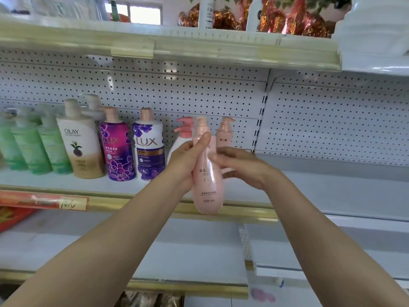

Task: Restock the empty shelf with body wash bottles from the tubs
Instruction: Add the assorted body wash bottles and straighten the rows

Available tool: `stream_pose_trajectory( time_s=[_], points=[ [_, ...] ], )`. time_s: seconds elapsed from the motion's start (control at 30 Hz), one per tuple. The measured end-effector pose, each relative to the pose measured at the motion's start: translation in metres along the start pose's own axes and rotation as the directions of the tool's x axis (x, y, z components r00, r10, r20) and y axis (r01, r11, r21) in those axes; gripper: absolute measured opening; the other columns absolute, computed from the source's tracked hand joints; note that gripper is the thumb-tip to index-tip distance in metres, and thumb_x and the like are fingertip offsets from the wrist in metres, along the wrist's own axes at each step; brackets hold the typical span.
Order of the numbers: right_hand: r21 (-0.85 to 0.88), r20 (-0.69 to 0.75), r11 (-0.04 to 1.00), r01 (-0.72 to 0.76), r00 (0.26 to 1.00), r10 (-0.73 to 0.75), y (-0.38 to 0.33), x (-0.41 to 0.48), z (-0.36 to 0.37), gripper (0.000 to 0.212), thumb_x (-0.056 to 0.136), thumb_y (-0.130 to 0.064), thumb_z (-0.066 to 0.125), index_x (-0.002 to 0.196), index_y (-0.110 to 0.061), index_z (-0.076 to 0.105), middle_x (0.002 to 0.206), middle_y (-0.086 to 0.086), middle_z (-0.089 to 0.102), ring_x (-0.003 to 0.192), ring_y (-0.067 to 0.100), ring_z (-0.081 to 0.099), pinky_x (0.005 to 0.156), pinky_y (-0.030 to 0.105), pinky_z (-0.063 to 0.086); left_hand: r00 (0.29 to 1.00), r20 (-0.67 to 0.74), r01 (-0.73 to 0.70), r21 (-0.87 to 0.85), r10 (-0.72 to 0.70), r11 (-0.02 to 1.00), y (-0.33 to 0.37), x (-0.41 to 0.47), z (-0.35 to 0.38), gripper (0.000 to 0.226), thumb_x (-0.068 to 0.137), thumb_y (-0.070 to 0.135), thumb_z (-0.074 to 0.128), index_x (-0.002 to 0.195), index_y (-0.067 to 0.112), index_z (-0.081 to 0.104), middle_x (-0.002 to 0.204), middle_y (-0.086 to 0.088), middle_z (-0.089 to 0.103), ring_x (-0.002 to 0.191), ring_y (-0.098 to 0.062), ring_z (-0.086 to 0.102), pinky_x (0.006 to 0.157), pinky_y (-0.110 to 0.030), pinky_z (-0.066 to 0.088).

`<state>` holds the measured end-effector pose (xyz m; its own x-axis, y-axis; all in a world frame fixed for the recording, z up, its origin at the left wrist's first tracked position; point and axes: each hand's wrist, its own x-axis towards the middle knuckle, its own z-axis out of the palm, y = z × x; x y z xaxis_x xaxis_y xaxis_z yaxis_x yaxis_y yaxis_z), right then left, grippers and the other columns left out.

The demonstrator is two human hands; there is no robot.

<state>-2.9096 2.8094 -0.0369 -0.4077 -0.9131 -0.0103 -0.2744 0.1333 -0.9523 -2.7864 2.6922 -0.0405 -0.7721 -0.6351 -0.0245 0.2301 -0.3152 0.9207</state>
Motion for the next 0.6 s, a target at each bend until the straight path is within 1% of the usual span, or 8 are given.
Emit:
stream_pose_trajectory(
  time_s=[0.07,0.1,0.17,0.27,0.37,0.43,0.5,0.6],
  points=[
    [-0.098,0.089,0.995,-0.003,0.996,0.012,0.001,-0.008,0.003,0.044,0.085,-0.034,0.078,0.125,-0.023,0.063,0.118,-0.002,0.073,0.112,0.015,0.068,0.098,0.037,0.054,1.000,0.019,-0.021,-0.007,0.021,1.000,0.002,0.003,0.010,0.054,0.076,0.043,0.079,0.116,0.011,0.064,0.106,-0.011,0.074,0.097,-0.029,0.072,0.090,-0.049,0.056],
    [-0.125,0.083,0.992,0.009,0.997,0.001,0.002,-0.009,0.004,0.040,0.084,-0.028,0.079,0.121,-0.024,0.065,0.116,-0.003,0.073,0.110,0.014,0.068,0.098,0.035,0.053,0.999,0.005,-0.037,0.016,0.037,0.999,0.002,0.004,0.015,0.053,0.075,0.045,0.079,0.115,0.012,0.065,0.104,-0.009,0.075,0.094,-0.028,0.073,0.089,-0.049,0.056],
    [-0.123,0.023,0.992,0.043,0.999,-0.040,0.003,-0.010,0.003,0.039,0.080,-0.019,0.082,0.116,-0.021,0.067,0.112,-0.003,0.075,0.107,0.012,0.070,0.098,0.034,0.052,0.997,-0.021,-0.072,0.064,0.074,0.995,0.002,0.005,0.024,0.051,0.074,0.046,0.080,0.112,0.014,0.066,0.100,-0.008,0.076,0.090,-0.027,0.074,0.086,-0.049,0.058],
    [-0.075,-0.087,0.996,0.048,0.995,-0.054,0.007,-0.005,-0.006,0.054,0.073,-0.017,0.088,0.121,-0.017,0.063,0.110,0.001,0.075,0.105,0.015,0.070,0.098,0.037,0.052,0.980,-0.058,-0.180,0.153,0.191,0.972,0.003,0.004,0.032,0.042,0.078,0.042,0.078,0.109,0.014,0.068,0.099,-0.003,0.075,0.091,-0.021,0.072,0.085,-0.041,0.058],
    [-0.092,-0.215,0.996,0.019,0.976,-0.039,0.012,0.006,-0.018,0.062,0.068,-0.020,0.091,0.121,-0.020,0.058,0.111,0.003,0.073,0.105,0.017,0.069,0.098,0.039,0.052,0.904,-0.204,-0.292,0.351,0.377,0.890,-0.005,0.010,0.020,0.051,0.081,0.045,0.075,0.121,0.017,0.062,0.120,0.005,0.064,0.111,-0.012,0.060,0.094,-0.029,0.048],
    [-0.065,-0.291,0.998,0.008,0.956,-0.026,0.017,0.013,-0.024,0.062,0.068,-0.019,0.091,0.119,-0.023,0.056,0.112,0.001,0.071,0.106,0.017,0.067,0.097,0.041,0.052,0.845,-0.291,-0.272,0.490,0.449,0.828,-0.018,0.021,0.000,0.064,0.075,0.058,0.072,0.126,0.021,0.057,0.133,0.003,0.054,0.123,-0.016,0.050,0.104,-0.039,0.044],
    [-0.049,-0.344,0.999,-0.006,0.939,-0.012,0.022,0.018,-0.026,0.058,0.069,-0.018,0.090,0.116,-0.024,0.057,0.109,-0.003,0.069,0.105,0.017,0.066,0.094,0.040,0.053,0.847,-0.271,-0.199,0.636,0.457,0.745,-0.030,0.031,-0.017,0.066,0.078,0.060,0.067,0.132,0.022,0.054,0.146,0.000,0.042,0.135,-0.022,0.040,0.109,-0.048,0.039],
    [-0.076,-0.372,0.997,-0.031,0.928,0.000,0.032,0.025,-0.023,0.059,0.070,-0.016,0.089,0.119,-0.022,0.057,0.108,-0.004,0.068,0.103,0.014,0.065,0.088,0.035,0.053,0.880,-0.120,-0.204,0.777,0.459,0.595,-0.046,0.039,-0.033,0.063,0.090,0.047,0.062,0.146,0.026,0.042,0.162,-0.002,0.018,0.149,-0.021,0.018,0.118,-0.044,0.025]
  ],
)
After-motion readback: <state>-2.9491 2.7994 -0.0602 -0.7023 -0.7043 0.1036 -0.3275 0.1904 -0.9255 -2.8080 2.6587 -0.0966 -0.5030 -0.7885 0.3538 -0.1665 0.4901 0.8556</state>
